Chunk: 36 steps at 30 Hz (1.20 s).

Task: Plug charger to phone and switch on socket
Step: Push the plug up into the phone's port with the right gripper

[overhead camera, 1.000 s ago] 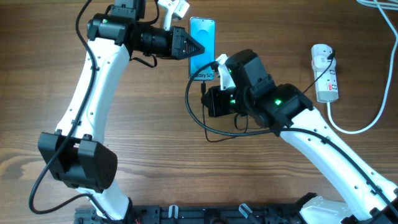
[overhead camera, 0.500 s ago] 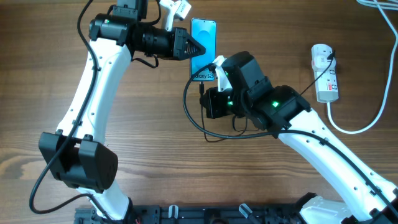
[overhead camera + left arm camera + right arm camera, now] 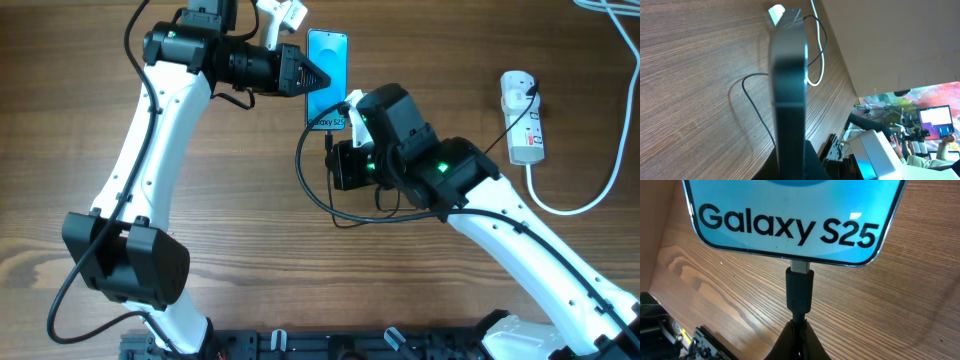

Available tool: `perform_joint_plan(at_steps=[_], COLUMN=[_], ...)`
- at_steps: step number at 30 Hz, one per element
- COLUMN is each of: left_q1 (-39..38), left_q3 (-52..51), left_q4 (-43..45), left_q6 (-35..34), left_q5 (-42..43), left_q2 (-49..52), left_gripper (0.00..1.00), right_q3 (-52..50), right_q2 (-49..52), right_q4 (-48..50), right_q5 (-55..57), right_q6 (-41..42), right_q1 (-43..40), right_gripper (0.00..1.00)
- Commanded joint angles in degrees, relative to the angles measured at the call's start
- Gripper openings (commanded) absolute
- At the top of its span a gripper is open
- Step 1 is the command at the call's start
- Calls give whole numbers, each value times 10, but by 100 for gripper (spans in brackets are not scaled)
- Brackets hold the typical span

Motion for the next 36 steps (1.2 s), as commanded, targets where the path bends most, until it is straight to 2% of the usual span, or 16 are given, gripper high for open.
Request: perform_joint_plan(at_steps=[1, 36], left_q1=[-3, -10], left_q3=[1, 1], left_q4=[2, 2], left_q6=[-6, -5], left_q5=[19, 21], left_q2=[-5, -5], left_gripper=[4, 4], right_q3=[14, 14], right_q2=[-10, -10], right_q4=[3, 15], right_q5=[-1, 8], right_q6=[2, 6], right_q1=[2, 2], right_gripper=[4, 4])
